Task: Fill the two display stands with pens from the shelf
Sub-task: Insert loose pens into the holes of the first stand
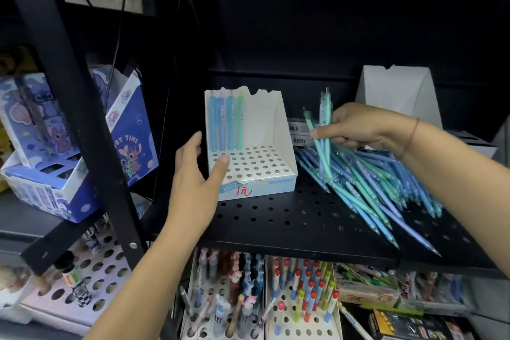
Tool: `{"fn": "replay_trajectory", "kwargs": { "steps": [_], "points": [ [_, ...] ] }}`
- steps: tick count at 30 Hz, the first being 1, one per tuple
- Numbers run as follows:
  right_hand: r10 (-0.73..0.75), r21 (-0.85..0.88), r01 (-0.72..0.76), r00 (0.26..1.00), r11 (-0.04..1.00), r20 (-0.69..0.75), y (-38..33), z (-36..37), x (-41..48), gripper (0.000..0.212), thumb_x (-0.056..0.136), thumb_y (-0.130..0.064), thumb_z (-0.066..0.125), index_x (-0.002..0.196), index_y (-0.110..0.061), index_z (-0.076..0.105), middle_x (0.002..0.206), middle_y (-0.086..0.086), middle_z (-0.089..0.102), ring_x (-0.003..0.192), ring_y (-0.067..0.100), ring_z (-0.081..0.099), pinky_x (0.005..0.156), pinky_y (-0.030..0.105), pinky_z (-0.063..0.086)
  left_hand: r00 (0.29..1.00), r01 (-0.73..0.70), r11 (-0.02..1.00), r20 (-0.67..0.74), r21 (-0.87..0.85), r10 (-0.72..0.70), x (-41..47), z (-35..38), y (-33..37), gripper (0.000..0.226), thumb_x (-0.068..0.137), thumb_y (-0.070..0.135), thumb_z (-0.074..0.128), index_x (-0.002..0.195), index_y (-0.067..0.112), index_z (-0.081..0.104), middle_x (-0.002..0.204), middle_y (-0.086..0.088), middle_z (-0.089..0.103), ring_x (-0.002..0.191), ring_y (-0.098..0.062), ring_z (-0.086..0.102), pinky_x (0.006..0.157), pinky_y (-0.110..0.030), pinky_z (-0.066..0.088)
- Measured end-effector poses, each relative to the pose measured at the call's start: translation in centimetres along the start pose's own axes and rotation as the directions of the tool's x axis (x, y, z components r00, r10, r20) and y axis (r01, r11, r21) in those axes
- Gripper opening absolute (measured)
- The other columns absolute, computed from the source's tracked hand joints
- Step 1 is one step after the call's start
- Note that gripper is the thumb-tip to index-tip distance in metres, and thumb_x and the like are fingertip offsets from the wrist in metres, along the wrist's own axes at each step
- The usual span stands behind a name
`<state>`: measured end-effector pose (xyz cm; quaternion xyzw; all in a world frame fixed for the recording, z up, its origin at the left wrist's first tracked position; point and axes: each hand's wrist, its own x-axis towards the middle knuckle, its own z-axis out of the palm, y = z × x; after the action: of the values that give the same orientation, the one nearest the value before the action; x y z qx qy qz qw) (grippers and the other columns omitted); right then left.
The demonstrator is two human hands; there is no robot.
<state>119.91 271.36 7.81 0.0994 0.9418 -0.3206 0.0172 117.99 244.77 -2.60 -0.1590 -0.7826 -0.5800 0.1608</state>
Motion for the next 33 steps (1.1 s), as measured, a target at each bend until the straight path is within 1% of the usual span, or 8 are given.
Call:
{"fn": "replay_trajectory", "kwargs": {
  "steps": [4, 7, 9, 13, 19, 25, 30, 33],
  "points": [
    [-0.227, 0.219, 0.211, 0.973, 0.953, 0.050, -2.6, 1.6, -1.9, 0.044, 0.084, -0.034, 0.067, 0.053, -0.010, 0.047, 0.039, -0.003, 0.038, 0.034, 0.010, 0.028, 0.044, 0.021, 0.027, 0.984, -0.131, 0.985, 0.105, -0.108, 0.143, -1.6, 1.3, 4.0, 0.057, 0.088, 0.049, 0.047, 0.142, 0.032, 0.039, 0.139, 0.019, 0.043, 0.125, 0.006, 0.040, 0.101, -0.015, 0.032],
    [-0.391, 0.273, 0.356, 0.917, 0.894, 0.085, -4.9, 3.5, -2.8, 0.046, 0.087, -0.033, 0.066, 0.057, -0.003, 0.047, 0.043, 0.003, 0.036, 0.038, 0.013, 0.027, 0.044, 0.019, 0.029, 0.929, -0.009, 0.981, 0.361, -0.195, 0.080, -2.0, 2.6, 6.3, 0.045, 0.091, 0.051, 0.043, 0.134, 0.039, 0.043, 0.128, 0.025, 0.052, 0.116, 0.012, 0.047, 0.097, -0.015, 0.036],
    [-0.447, 0.313, 0.405, 0.892, 0.859, 0.072, -5.9, 4.3, -3.0, 0.044, 0.086, -0.033, 0.067, 0.057, -0.005, 0.050, 0.043, 0.002, 0.039, 0.040, 0.013, 0.030, 0.046, 0.018, 0.034, 0.901, 0.109, 0.951, 0.432, -0.290, 0.028, -2.0, 2.9, 6.9, 0.028, 0.098, 0.040, 0.041, 0.121, 0.029, 0.054, 0.107, 0.015, 0.065, 0.097, 0.004, 0.062, 0.090, -0.019, 0.048],
    [-0.480, 0.343, 0.441, 0.877, 0.829, 0.033, -6.4, 5.4, -2.6, 0.036, 0.087, -0.031, 0.067, 0.084, 0.004, 0.063, 0.050, -0.003, 0.044, 0.043, 0.006, 0.034, 0.044, 0.015, 0.032, 0.918, 0.186, 0.951, 0.389, -0.249, -0.077, -1.9, 2.2, 5.7, 0.036, 0.102, 0.035, 0.037, 0.107, 0.006, 0.056, 0.070, 0.001, 0.055, 0.062, -0.012, 0.055, 0.085, -0.040, 0.051],
    [-0.534, 0.442, 0.510, 0.842, 0.738, -0.080, -7.0, 6.9, -1.7, 0.023, 0.093, -0.015, 0.060, 0.112, -0.004, 0.062, 0.092, 0.023, 0.068, 0.061, 0.014, 0.058, 0.057, 0.020, 0.049, 0.943, 0.172, 0.937, 0.325, -0.305, -0.067, -2.0, 1.6, 5.0, 0.027, 0.103, 0.033, 0.037, 0.104, 0.014, 0.056, 0.068, 0.004, 0.049, 0.055, -0.009, 0.043, 0.052, -0.022, 0.040],
    [-0.499, 0.490, 0.588, 0.808, 0.644, -0.314, -7.4, 6.5, 0.0, 0.057, 0.092, -0.008, 0.060, 0.142, -0.011, 0.032, 0.081, 0.010, 0.073, 0.067, 0.014, 0.065, 0.063, 0.021, 0.053, 0.973, 0.131, 0.916, 0.225, -0.379, -0.046, -1.6, 0.5, 4.0, 0.023, 0.104, 0.027, 0.033, 0.108, 0.016, 0.053, 0.070, -0.003, 0.053, 0.048, -0.009, 0.043, 0.045, -0.021, 0.039],
    [-0.482, 0.126, 0.657, 0.657, 0.743, -0.580, -6.9, 5.6, 2.7, 0.074, 0.089, -0.008, 0.064, 0.146, -0.028, 0.022, 0.080, 0.021, 0.062, 0.067, 0.022, 0.061, 0.064, 0.026, 0.057, 0.994, 0.084, 0.926, 0.102, -0.369, -0.050, -1.2, -0.1, 2.2, 0.022, 0.103, 0.025, 0.034, 0.105, 0.015, 0.054, 0.070, -0.004, 0.054, 0.047, -0.009, 0.044, 0.044, -0.023, 0.039],
    [-0.526, -0.068, 0.603, 0.629, 0.795, -0.572, -6.5, 6.7, 4.8, 0.068, 0.089, -0.010, 0.064, 0.143, -0.027, 0.027, 0.077, 0.013, 0.059, 0.068, 0.022, 0.060, 0.068, 0.038, 0.054, 0.994, 0.100, 0.920, 0.085, -0.380, -0.073, -1.2, 0.1, 1.2, 0.022, 0.102, 0.027, 0.036, 0.104, 0.016, 0.056, 0.070, -0.004, 0.054, 0.047, -0.009, 0.043, 0.045, -0.025, 0.040]
  ]
}}
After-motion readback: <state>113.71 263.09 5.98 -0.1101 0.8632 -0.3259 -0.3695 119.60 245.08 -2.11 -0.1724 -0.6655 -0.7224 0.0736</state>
